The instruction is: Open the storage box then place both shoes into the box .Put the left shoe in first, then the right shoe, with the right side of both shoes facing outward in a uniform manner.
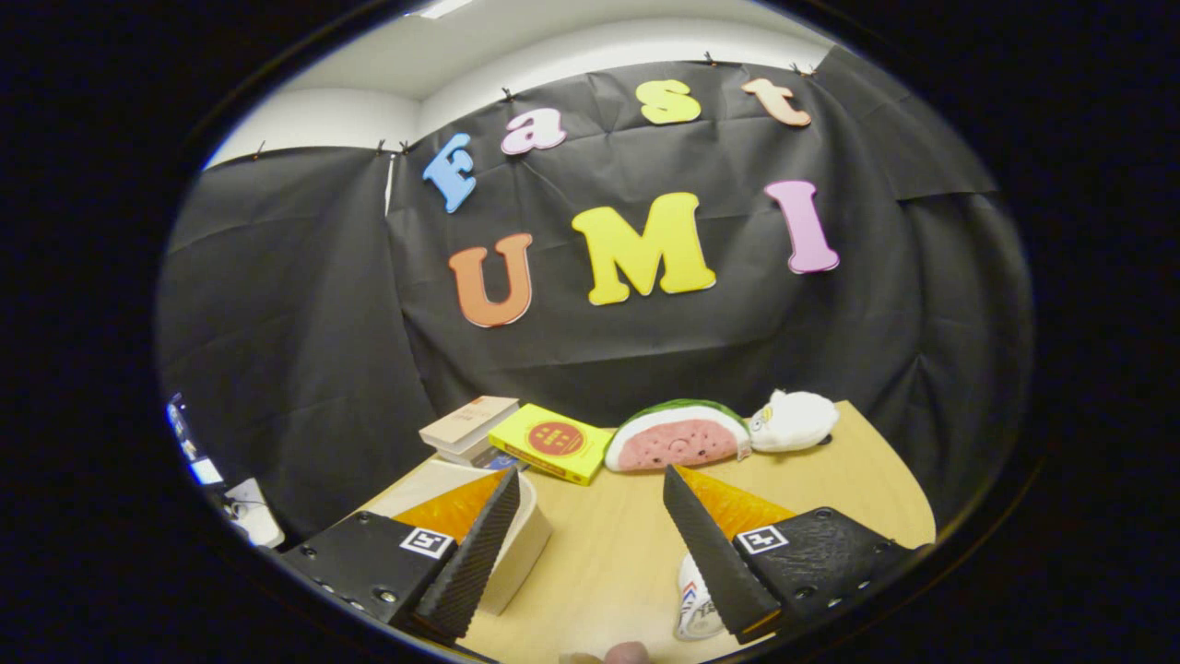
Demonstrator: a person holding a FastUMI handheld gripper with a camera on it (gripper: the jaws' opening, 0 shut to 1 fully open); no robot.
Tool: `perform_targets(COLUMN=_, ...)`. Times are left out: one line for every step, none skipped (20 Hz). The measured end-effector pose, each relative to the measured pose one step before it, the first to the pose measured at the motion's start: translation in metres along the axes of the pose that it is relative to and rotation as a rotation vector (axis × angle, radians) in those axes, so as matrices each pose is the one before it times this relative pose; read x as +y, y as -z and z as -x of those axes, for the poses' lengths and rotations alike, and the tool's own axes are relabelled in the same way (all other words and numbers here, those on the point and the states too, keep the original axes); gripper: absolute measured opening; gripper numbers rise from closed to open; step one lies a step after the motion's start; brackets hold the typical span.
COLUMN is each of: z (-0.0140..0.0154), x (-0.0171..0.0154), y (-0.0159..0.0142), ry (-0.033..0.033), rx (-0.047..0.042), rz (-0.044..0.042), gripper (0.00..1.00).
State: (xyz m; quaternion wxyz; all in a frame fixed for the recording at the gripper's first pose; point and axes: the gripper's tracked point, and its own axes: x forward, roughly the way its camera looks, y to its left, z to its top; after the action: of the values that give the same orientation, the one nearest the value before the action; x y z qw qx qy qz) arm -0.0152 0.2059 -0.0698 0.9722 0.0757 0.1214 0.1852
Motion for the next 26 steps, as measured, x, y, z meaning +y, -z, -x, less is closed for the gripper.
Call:
perform_targets(z=-0.00143, x=0.00864, y=0.0043, ry=-0.01625, rx=0.01186, rz=-0.01286, gripper=0.95)
perform_targets(z=-0.00332, x=0.00716, y=0.00369, ry=-0.00992, rx=0.01204, rz=-0.01605, gripper=0.95)
perform_targets(z=-0.00529, x=0.00529, y=0.00626, ry=-0.0067, rx=0.01024, rz=-0.02091, gripper=0.95)
perform_targets(z=-0.00513, x=0.00597, y=0.00513, ry=-0.00822, rx=0.01375, rz=-0.0175, gripper=0.95)
perform_targets(z=-0.00852, x=0.00845, y=0.01043, ry=-0.01104, rx=0.02668, rz=-0.01549, gripper=0.95)
perform_targets(z=-0.00777, x=0.00704, y=0.00891, ry=-0.01144, rx=0.02392, rz=-0.01557, gripper=0.95)
perform_targets(z=-0.00697, x=0.00729, y=0.01019, ry=-0.01646, rx=0.02617, rz=-0.01691, gripper=0.95)
perform_targets(z=-0.00909, x=0.00706, y=0.01216, ry=-0.01602, rx=0.03363, rz=-0.01393, gripper=0.95)
perform_targets(z=-0.00923, x=0.00632, y=0.01312, ry=-0.01718, rx=0.03723, rz=-0.01346, gripper=0.95)
perform_targets(z=-0.00999, x=0.00473, y=0.01065, ry=-0.01491, rx=0.02985, rz=-0.01215, gripper=0.95)
perform_targets(z=-0.00807, x=0.00346, y=0.00984, ry=-0.00621, rx=0.02213, rz=-0.01276, gripper=0.95)
perform_targets(z=-0.00844, x=0.00011, y=0.00786, ry=-0.00287, rx=0.01964, rz=-0.01793, gripper=0.95)
perform_targets(z=-0.00764, x=-0.0002, y=0.00761, ry=-0.00628, rx=0.01927, rz=-0.02437, gripper=0.95)
perform_targets(z=-0.00721, x=-0.00022, y=0.0074, ry=-0.00432, rx=0.02088, rz=-0.0243, gripper=0.95)
perform_targets(z=-0.00702, x=-0.00134, y=0.00642, ry=-0.00181, rx=0.01943, rz=-0.01989, gripper=0.95)
perform_targets(z=-0.00547, x=-0.00151, y=0.00537, ry=-0.0024, rx=0.01778, rz=-0.01904, gripper=0.95)
perform_targets(z=-0.00544, x=-0.00084, y=0.00809, ry=-0.0048, rx=0.02206, rz=-0.02226, gripper=0.95)
perform_targets(z=-0.00595, x=-0.0001, y=0.00612, ry=-0.01457, rx=0.02365, rz=-0.03157, gripper=0.95)
perform_targets(z=-0.00534, x=0.00158, y=0.00556, ry=-0.02506, rx=0.02376, rz=-0.0413, gripper=0.95)
perform_targets(z=-0.00531, x=0.00128, y=0.00472, ry=-0.01531, rx=0.02236, rz=-0.03389, gripper=0.95)
perform_targets(z=-0.00291, x=-0.00035, y=0.00268, ry=-0.01156, rx=0.01637, rz=-0.02996, gripper=0.95)
perform_targets(z=-0.00167, x=0.00236, y=0.00106, ry=-0.0178, rx=0.00628, rz=-0.03625, gripper=0.95)
perform_targets(z=-0.00188, x=0.00035, y=0.0011, ry=-0.01595, rx=0.00771, rz=-0.03184, gripper=0.95)
perform_targets(z=-0.0018, x=0.00064, y=0.00116, ry=-0.01642, rx=0.01172, rz=-0.03067, gripper=0.95)
perform_targets(z=-0.0009, x=0.00132, y=0.00365, ry=-0.01705, rx=0.01051, rz=-0.0309, gripper=0.95)
perform_targets(z=-0.00147, x=0.00087, y=0.00126, ry=-0.01526, rx=0.00959, rz=-0.02722, gripper=0.95)
